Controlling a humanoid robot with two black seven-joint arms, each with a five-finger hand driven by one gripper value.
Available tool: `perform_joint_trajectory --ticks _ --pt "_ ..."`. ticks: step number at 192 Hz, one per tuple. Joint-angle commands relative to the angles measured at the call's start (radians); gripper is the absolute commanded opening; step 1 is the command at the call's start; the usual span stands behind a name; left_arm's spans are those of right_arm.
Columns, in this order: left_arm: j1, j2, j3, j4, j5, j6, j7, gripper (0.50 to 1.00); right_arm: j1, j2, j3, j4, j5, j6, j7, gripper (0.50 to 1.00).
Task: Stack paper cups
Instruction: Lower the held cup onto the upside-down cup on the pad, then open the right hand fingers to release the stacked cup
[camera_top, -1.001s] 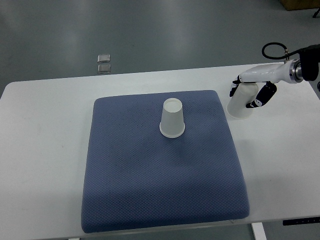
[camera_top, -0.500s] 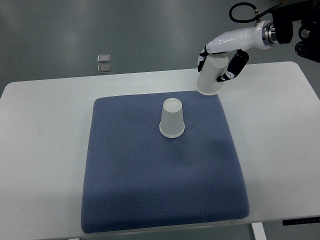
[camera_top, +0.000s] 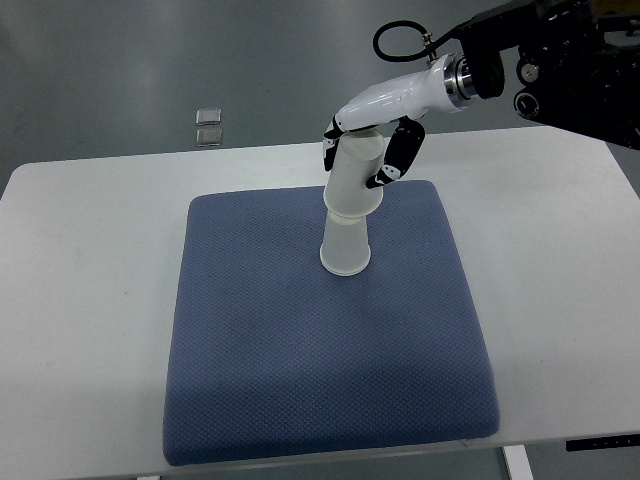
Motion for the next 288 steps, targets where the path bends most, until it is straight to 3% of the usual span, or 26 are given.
perform_joint_trajectory --ticks 1,190,230,239,288 --pt "0.0 0.0 0.001 0.0 0.0 0.0 0.0 1.0 -0.003 0.005 0.0 0.0 0.0 0.001 0.0 0.666" --pt "0.0 0.0 -0.001 0.0 0.0 0.0 0.0 1.0 -0.068 0.069 -0.002 -0.071 -0.007 -0.011 -0.005 0.68" --pt "0.0 0.0 -0.001 0.0 0.0 0.0 0.0 1.0 -0.078 0.072 -0.002 -0.077 -0.004 -0.02 -0.011 0.809" --pt "0.0 0.0 -0.001 0.0 0.0 0.0 0.0 1.0 -0.08 0.077 -0.002 -0.078 -0.001 -0.024 -0.011 0.862" --pt "0.0 0.0 -0.001 0.0 0.0 0.0 0.0 1.0 -0.084 0.077 0.0 -0.08 0.0 -0.025 -0.011 0.895"
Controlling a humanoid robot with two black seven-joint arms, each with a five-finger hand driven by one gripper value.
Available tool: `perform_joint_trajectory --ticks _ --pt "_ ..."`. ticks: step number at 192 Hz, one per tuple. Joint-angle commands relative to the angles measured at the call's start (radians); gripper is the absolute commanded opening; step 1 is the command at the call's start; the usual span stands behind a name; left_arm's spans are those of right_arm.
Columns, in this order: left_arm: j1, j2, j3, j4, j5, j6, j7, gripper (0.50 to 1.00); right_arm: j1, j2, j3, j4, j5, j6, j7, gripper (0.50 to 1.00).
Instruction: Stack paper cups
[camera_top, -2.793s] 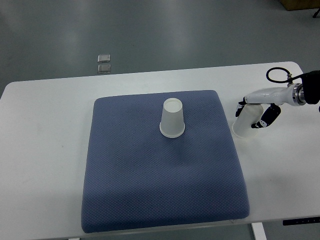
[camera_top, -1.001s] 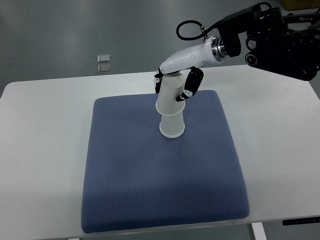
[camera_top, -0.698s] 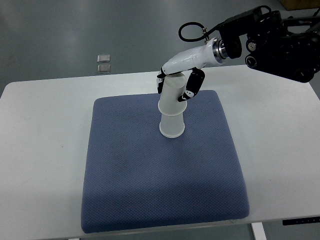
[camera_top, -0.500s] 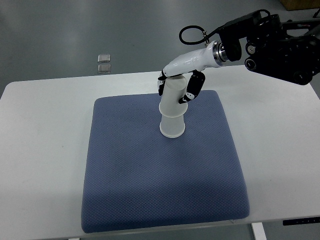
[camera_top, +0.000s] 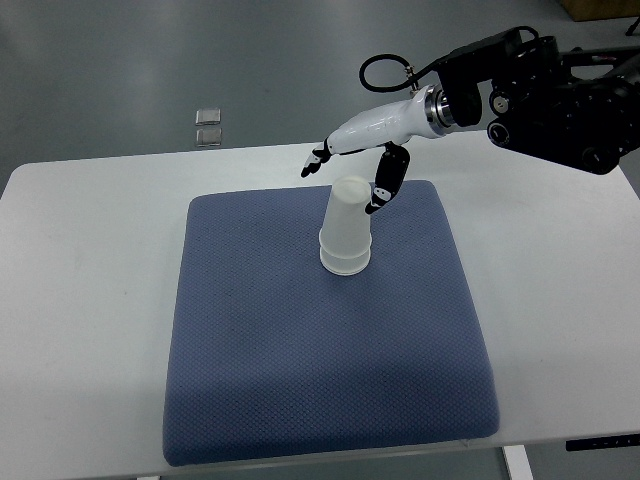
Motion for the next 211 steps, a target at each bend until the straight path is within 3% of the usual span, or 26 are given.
perform_joint_trajectory --ticks 1,67,129,211 --pt "0.0 0.0 0.001 0.0 0.0 0.0 0.0 1.0 -0.003 0.0 0.001 0.0 0.0 0.0 0.0 0.895" --pt "0.0 0.0 -0.001 0.0 0.0 0.0 0.0 1.0 -0.021 -0.011 0.013 -0.016 0.002 -0.002 0.002 0.895" --pt "0.0 0.0 -0.001 0.0 0.0 0.0 0.0 1.0 -0.205 0.0 0.275 -0.243 0.181 0.031 0.002 0.911" --pt "0.0 0.0 -0.001 0.0 0.0 0.0 0.0 1.0 -0.388 0.052 0.442 -0.378 0.569 0.015 0.0 0.911"
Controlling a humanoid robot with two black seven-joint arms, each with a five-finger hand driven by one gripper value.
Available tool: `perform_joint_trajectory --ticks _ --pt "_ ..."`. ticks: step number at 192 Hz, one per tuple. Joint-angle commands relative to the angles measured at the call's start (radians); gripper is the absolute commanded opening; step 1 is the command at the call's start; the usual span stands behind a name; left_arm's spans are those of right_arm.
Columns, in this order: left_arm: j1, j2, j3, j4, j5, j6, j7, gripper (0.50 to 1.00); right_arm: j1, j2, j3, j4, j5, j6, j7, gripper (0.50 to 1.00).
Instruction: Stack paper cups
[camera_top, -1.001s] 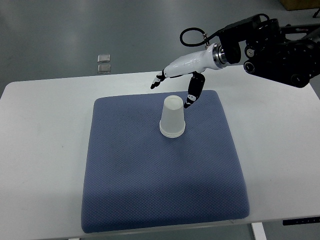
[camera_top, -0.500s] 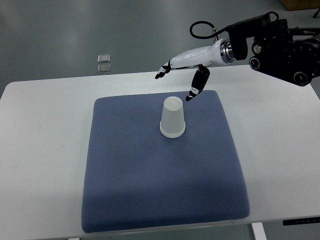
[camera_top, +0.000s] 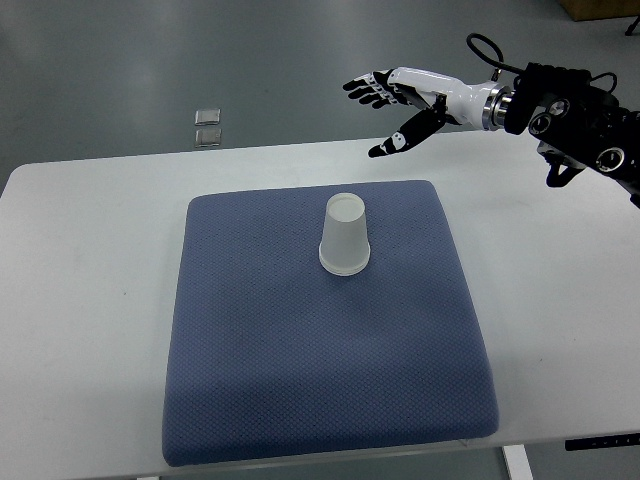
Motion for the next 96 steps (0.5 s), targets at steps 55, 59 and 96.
perform_joint_trajectory --ticks 55,59,96 --pt "0.0 0.0 0.0 0.0 0.0 0.0 0.0 1.0 -0.112 0.061 0.209 -0.07 0.429 -0.025 -0.028 0.911" --pt "0.0 0.0 0.0 0.0 0.0 0.0 0.0 1.0 -0.118 0.063 0.214 -0.073 0.456 -0.03 -0.031 0.911" --pt "0.0 0.0 0.0 0.0 0.0 0.0 0.0 1.0 -0.16 0.069 0.243 -0.111 0.657 -0.048 -0.034 0.911"
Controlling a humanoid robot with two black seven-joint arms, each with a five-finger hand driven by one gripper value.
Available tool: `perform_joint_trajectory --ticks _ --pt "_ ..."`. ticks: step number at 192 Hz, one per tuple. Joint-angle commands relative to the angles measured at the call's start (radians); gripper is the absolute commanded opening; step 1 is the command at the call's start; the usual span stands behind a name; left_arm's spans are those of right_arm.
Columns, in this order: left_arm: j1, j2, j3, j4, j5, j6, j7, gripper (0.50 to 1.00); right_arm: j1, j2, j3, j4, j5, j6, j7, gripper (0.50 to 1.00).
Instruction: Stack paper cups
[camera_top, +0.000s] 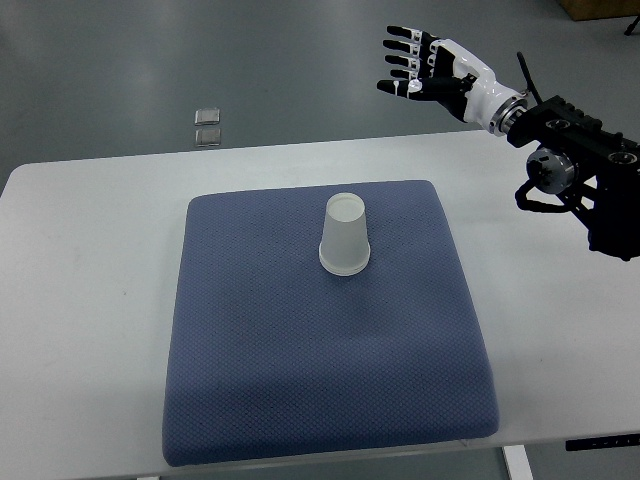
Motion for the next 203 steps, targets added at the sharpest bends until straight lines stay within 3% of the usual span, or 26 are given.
perform_joint_trajectory --ticks 1,58,91,203 --pt "0.0 0.0 0.001 0.0 0.0 0.0 0.0 1.0 -0.018 0.007 0.015 -0.022 0.107 -0.008 -0.002 0.911" --pt "0.0 0.0 0.0 0.0 0.0 0.0 0.0 1.0 -0.049 0.016 0.024 -0.035 0.356 -0.044 -0.002 0.911" --pt "0.0 0.0 0.001 0.0 0.0 0.0 0.0 1.0 -0.075 0.019 0.024 -0.035 0.357 -0.08 0.007 0.911" --pt "0.0 0.0 0.0 0.0 0.0 0.0 0.0 1.0 -0.095 0.022 0.025 -0.035 0.359 -0.08 0.016 0.911"
